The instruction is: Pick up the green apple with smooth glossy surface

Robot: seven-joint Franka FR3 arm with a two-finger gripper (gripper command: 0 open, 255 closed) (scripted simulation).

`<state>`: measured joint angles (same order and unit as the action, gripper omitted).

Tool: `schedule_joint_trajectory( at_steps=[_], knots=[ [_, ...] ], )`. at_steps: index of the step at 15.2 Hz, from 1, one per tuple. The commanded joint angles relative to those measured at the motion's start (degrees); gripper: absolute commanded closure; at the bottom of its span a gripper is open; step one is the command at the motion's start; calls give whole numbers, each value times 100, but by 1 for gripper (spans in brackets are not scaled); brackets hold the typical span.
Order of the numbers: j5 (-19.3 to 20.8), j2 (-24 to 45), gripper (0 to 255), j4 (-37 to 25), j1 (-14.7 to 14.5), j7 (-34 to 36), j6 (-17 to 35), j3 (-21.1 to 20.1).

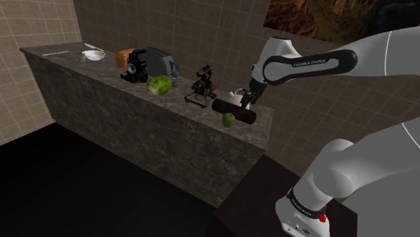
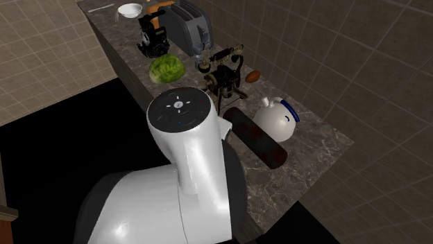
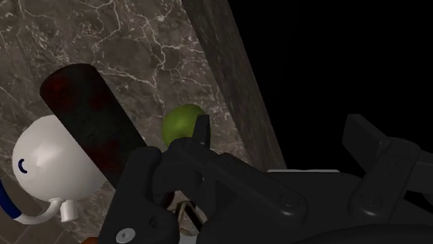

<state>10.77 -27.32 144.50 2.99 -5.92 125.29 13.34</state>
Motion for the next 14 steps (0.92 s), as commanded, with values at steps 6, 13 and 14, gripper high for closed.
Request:
schedule_joint_trajectory(
  at_steps=[6,13,14],
  knots=[
    [-361,1527,0,-426,-101,-934,1407,659],
    [-1692,3192,0,-1316,-132,-2423,2304,1009],
    [-1936,3434,0,-1482,-81,-2663,2380,990]
  ],
)
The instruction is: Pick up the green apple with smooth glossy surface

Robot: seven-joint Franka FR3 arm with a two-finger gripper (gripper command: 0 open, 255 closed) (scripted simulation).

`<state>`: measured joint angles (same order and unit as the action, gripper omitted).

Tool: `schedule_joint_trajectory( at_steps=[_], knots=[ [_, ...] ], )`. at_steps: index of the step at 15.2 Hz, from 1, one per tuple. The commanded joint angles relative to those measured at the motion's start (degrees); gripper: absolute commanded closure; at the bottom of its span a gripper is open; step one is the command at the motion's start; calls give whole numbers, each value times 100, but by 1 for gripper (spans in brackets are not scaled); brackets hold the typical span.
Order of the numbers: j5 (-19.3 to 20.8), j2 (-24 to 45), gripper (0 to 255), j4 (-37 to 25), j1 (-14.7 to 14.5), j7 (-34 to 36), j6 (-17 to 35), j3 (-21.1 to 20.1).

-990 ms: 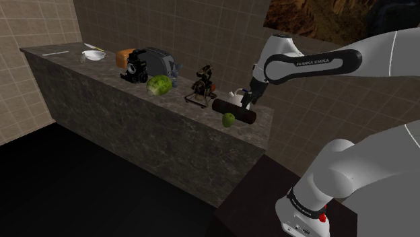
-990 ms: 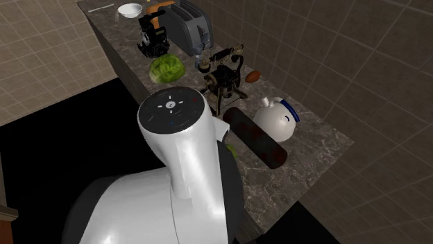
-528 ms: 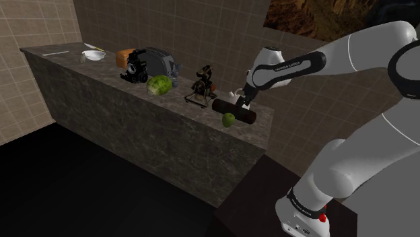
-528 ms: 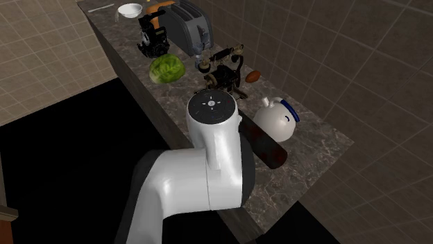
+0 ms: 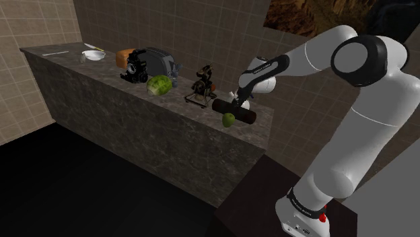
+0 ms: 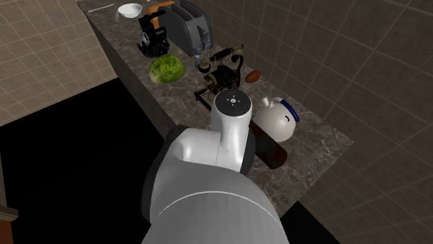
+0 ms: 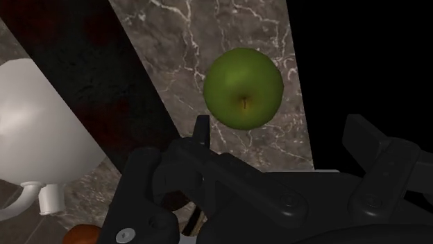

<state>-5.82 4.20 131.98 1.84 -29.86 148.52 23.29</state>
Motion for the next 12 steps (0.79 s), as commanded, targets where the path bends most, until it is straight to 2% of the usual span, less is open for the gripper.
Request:
schedule_joint_trajectory(
  at_steps=[1,11,12],
  knots=[
    [-516,522,0,-405,102,-503,121,-43],
    [-1080,1102,0,-427,313,-960,637,-297],
    [-1093,1117,255,-432,319,-971,645,-304]
  ],
)
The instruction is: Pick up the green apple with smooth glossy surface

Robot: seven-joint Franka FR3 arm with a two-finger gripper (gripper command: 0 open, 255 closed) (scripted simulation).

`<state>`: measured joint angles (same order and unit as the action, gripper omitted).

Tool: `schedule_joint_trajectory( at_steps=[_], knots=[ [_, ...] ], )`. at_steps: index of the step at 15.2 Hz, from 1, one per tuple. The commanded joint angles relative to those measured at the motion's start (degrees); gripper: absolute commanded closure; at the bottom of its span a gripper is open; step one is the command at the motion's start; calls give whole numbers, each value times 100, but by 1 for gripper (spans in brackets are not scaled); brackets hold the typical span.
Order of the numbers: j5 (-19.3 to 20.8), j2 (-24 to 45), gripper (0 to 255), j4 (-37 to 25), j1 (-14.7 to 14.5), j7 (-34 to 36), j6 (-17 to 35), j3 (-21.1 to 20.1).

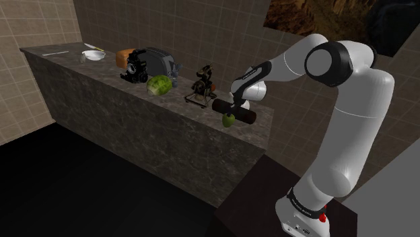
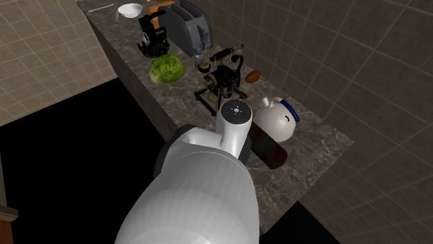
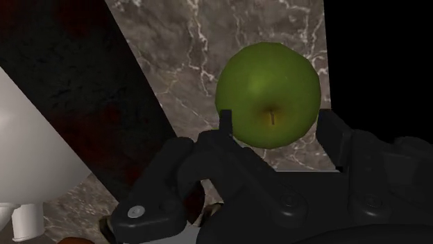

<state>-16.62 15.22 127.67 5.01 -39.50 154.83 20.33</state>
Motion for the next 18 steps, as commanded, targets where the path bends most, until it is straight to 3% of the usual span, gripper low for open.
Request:
schedule_joint_trajectory(
  at_steps=[1,9,18],
  knots=[
    [-14,15,255,0,4,-9,15,-8],
    [0,0,255,3,-4,4,6,-1],
    [527,-537,255,-94,-169,404,-576,232]
  ],
)
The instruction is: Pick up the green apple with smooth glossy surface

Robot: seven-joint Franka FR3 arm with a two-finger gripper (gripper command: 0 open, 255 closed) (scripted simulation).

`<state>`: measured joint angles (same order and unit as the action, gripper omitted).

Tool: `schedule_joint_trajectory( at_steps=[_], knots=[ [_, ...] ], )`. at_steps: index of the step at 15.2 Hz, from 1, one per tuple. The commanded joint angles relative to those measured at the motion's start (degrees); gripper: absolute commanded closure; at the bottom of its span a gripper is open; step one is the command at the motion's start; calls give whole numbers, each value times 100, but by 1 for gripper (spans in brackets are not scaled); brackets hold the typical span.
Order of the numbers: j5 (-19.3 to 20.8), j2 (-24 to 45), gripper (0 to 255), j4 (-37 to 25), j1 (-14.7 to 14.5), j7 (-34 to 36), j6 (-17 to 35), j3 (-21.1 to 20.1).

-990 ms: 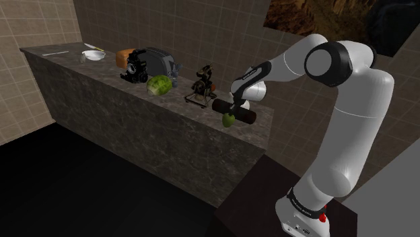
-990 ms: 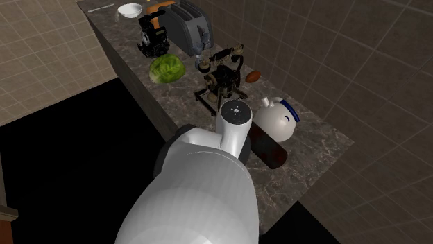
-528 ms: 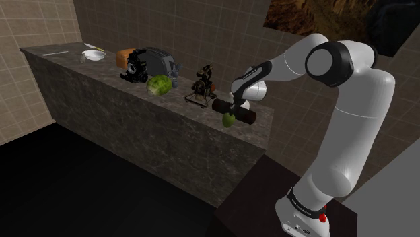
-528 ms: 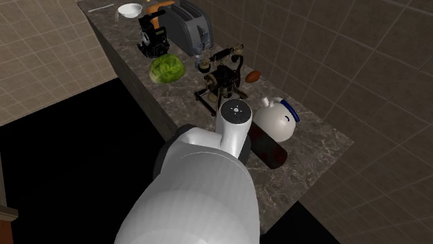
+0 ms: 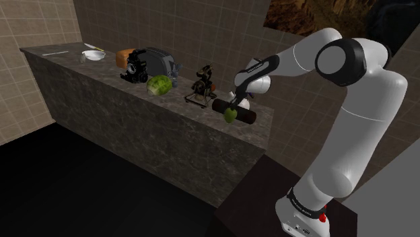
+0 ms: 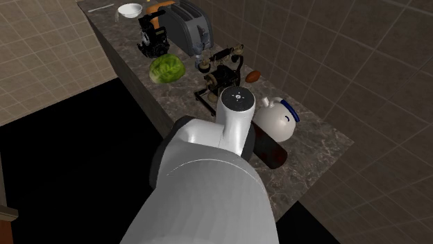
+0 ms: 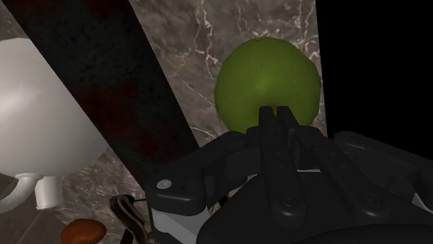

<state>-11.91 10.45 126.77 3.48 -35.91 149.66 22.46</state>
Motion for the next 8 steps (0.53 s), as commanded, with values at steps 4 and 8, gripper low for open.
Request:
schedule_joint_trajectory(
  at_steps=[4,8],
  knots=[
    [259,-276,255,-84,-59,197,-330,79],
    [359,-386,255,-136,-74,272,-479,101]
  ],
)
